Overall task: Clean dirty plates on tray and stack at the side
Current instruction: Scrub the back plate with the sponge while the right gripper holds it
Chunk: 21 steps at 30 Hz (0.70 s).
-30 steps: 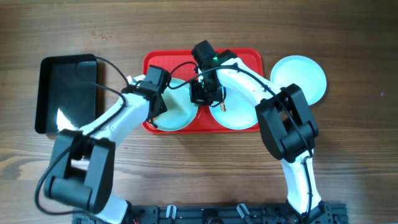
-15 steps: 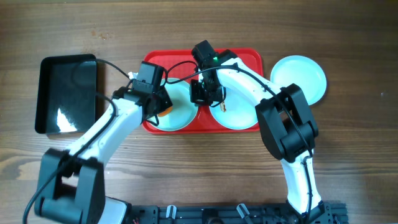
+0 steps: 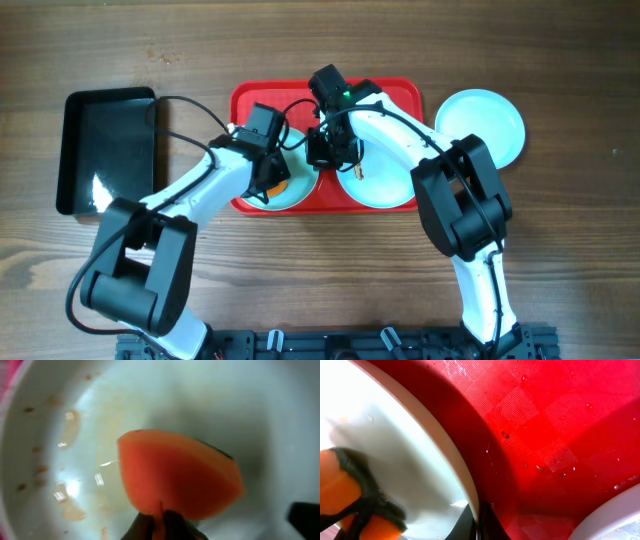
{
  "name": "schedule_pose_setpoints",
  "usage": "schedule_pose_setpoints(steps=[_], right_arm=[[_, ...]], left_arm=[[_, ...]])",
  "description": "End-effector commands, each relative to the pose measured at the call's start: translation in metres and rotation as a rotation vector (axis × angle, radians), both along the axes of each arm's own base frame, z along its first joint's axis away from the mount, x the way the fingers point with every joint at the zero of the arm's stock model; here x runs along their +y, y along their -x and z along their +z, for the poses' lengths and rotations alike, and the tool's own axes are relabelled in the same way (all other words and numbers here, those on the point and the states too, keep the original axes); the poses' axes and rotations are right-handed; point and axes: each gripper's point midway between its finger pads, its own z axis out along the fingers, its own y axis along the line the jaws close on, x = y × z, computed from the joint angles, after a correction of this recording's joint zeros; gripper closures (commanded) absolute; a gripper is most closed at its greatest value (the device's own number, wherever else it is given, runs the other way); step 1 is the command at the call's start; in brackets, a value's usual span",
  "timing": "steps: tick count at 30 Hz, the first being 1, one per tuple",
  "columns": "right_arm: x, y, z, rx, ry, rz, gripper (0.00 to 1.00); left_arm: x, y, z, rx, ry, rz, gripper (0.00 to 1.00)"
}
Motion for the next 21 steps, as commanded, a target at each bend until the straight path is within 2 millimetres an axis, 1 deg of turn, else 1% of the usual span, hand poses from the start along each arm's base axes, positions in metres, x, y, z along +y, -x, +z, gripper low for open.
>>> schedule_pose_setpoints(steps=[1,3,7,10,12,14,18,21], right_arm=[[-0.017,0.006,-0.02,0.024,0.088,-0.023,0.96],[-0.017,0.006,-0.02,0.024,0.088,-0.024,0.96],[-0.017,0.006,-0.02,0.025,0.089,-0.025,0.96],[-0.018,0.007,-0.02,0.028,0.09,-0.025,0.96],[-0.018,0.007,-0.02,0.031,0.092,-0.029,0.96],[-0.018,0.007,-0.02,0.032,0.093,-0.034,0.96],[-0.015,0.0,-0.017,0.018,0.086,-0.09,0.95],[-0.011,-0.008,-0.008,-0.014,0.07,-0.072,0.96]], left_arm=[[0.066,0.031,-0.022,0.097,-0.356,0.044,0.96],[0.074,0.032,-0.019,0.096,-0.399,0.049,0.96],[0.086,0.027,-0.013,0.066,-0.47,0.061,0.96],[0.101,0.018,-0.002,0.011,-0.574,0.078,0.96],[0.109,0.008,0.01,-0.038,-0.641,0.094,0.96],[0.108,-0.002,0.019,-0.071,-0.651,0.105,0.96],[0.098,-0.017,0.037,-0.121,-0.593,0.122,0.96],[0.091,-0.025,0.061,-0.166,-0.538,0.142,0.96]])
